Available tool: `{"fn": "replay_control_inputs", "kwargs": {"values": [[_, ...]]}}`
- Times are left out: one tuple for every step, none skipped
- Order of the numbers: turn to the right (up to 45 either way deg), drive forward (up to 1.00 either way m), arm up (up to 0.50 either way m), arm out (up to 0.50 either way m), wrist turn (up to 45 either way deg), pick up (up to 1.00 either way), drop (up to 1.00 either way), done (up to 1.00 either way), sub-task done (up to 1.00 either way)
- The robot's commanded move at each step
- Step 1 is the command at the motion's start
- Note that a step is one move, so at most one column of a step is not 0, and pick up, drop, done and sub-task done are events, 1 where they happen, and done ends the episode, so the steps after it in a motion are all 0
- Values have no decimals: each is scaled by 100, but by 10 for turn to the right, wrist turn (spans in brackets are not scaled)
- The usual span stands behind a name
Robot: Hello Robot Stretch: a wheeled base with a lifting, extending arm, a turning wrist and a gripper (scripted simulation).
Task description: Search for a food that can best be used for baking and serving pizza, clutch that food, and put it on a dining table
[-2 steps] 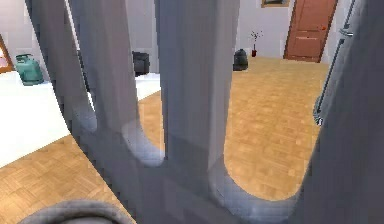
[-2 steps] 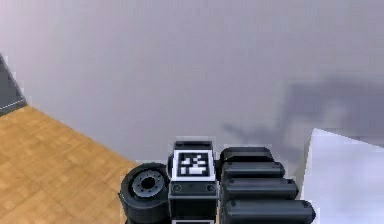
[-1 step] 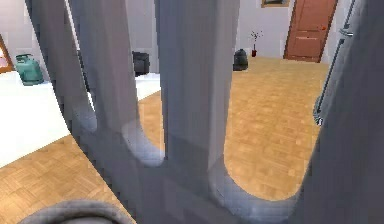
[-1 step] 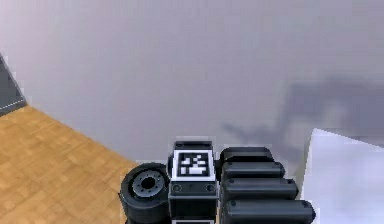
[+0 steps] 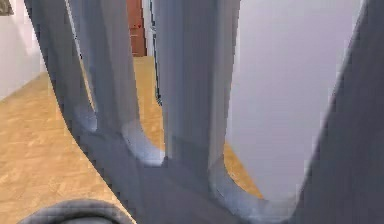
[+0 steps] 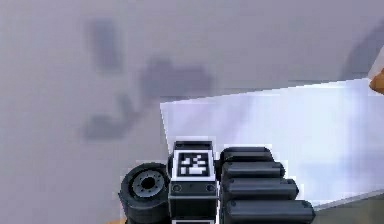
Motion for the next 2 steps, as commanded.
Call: {"fn": "replay_control_inputs", "kwargs": {"values": [[-420, 0, 0, 0, 0, 0, 0, 0, 0], [-90, 0, 0, 0, 0, 0, 0, 0, 0]]}}
